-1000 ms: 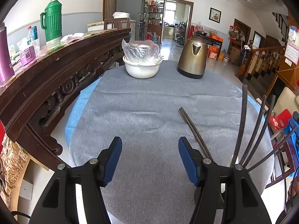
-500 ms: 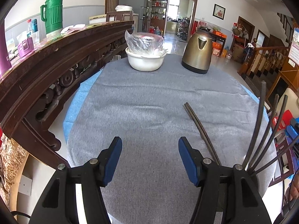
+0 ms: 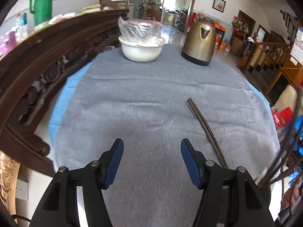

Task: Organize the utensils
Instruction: 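Move both grippers back toward the remaining dark chopsticks on the table, then lower the left gripper over the pair of dark chopsticks and close on one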

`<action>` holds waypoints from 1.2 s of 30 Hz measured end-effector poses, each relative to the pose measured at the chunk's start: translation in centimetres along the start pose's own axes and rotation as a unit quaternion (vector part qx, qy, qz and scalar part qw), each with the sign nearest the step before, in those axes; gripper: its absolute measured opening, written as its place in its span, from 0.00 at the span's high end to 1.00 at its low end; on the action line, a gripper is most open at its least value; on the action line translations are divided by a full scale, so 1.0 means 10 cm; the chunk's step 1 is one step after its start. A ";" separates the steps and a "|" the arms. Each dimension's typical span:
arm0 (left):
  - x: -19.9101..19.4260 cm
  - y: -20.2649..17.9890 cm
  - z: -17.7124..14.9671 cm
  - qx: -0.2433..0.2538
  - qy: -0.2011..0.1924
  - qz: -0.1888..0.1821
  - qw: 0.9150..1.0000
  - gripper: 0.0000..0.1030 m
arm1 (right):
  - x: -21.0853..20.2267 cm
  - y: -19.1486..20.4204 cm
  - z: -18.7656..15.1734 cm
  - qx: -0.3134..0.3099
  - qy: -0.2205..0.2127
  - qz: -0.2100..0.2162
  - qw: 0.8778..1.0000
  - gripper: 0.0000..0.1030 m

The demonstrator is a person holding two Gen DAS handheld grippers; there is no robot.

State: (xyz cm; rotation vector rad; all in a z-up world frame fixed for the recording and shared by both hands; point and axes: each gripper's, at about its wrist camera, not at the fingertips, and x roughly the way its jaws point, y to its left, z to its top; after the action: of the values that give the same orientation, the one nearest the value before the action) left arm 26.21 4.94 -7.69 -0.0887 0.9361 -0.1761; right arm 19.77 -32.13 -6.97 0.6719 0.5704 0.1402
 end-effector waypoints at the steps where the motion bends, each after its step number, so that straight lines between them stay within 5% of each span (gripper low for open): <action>1: 0.06 0.00 0.03 0.001 0.006 -0.008 1.000 0.38 | 0.04 -0.06 -0.03 0.005 0.004 -0.001 1.000 0.63; 11: 0.72 -0.28 0.22 0.021 0.067 -0.071 0.995 0.38 | 0.28 -0.49 -0.18 0.059 0.033 -0.002 0.998 0.63; 23: 1.23 -0.71 0.43 0.052 0.095 -0.075 0.991 0.38 | 0.47 -0.68 -0.30 0.083 0.059 0.009 0.995 0.63; 31: 1.43 -0.84 0.53 0.074 0.104 -0.086 0.988 0.70 | 0.53 -0.76 -0.30 0.091 0.066 0.015 0.994 0.63; 36: 1.47 -0.88 0.56 0.077 0.106 -0.102 0.986 0.76 | 0.54 -0.81 -0.29 0.098 0.067 0.016 0.993 0.63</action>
State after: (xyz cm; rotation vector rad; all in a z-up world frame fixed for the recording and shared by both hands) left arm 38.30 -6.44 -14.71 -0.0227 1.1211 -0.4543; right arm 22.32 -35.20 -16.30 0.8680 0.7079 0.1616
